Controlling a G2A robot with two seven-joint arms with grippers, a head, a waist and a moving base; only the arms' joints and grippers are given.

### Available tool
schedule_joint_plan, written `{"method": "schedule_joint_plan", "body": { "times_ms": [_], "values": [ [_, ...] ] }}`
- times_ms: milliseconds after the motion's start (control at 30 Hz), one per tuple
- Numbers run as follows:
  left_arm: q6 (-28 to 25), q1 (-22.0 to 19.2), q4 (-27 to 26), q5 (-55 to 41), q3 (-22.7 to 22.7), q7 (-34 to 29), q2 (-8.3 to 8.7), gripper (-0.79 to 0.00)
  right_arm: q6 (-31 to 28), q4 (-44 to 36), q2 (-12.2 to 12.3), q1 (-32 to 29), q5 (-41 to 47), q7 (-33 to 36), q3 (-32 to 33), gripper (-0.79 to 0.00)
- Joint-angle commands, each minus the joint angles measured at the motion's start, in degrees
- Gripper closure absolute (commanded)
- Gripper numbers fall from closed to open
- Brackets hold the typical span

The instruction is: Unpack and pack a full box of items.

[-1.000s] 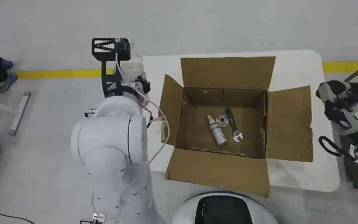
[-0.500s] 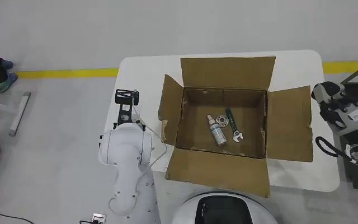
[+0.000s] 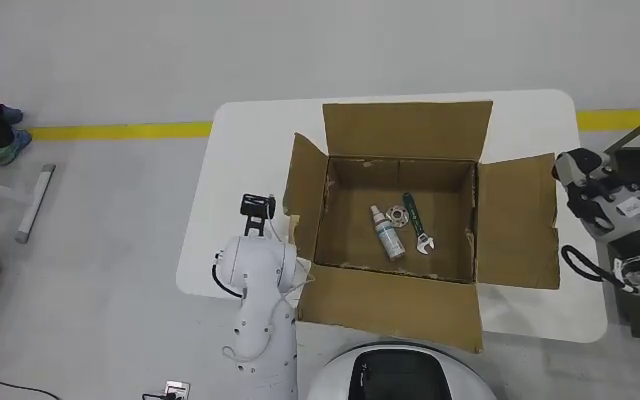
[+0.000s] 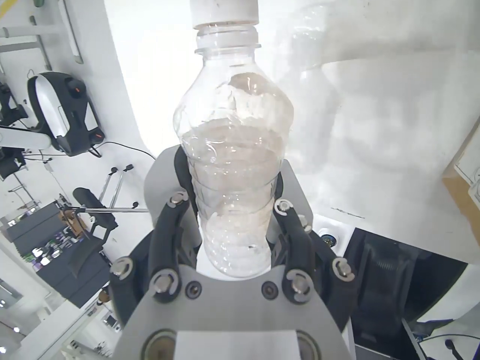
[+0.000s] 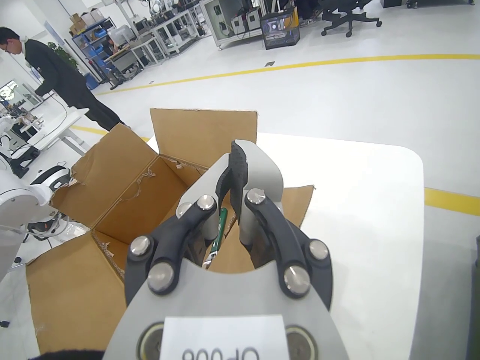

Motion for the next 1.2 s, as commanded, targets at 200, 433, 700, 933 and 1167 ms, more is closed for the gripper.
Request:
{"method": "schedule_joint_plan", "body": {
  "times_ms": [200, 433, 700, 933, 1167],
  "values": [
    [1.2, -0.7, 5.3, 0.7, 0.3, 0.0, 0.04, -0.486, 0.1, 0.0, 0.0, -0.2, 0.1, 0.4, 0.7, 0.000],
    [1.7, -1.9, 7.1, 0.9, 0.1, 0.0, -0.12, -0.785, -0.2, 0.0, 0.2, 0.6, 1.8, 2.7, 0.3, 0.000],
    [2.6, -3.2, 3.3, 1.6, -1.3, 0.0, -0.46, -0.785, 1.9, 0.0, 0.8, 6.2, 10.1, 12.7, -5.4, 0.000],
    [1.6, -4.6, -2.1, 1.0, -1.4, 0.0, -1.13, -0.785, 7.9, 1.9, 1.2, 14.5, 14.1, 22.0, -15.9, 0.000],
    [2.4, -6.2, -5.7, 0.0, -1.4, 0.0, -1.91, -0.785, 14.4, 8.3, 1.0, 21.8, 12.4, 25.1, -26.9, 0.000]
  ]
}}
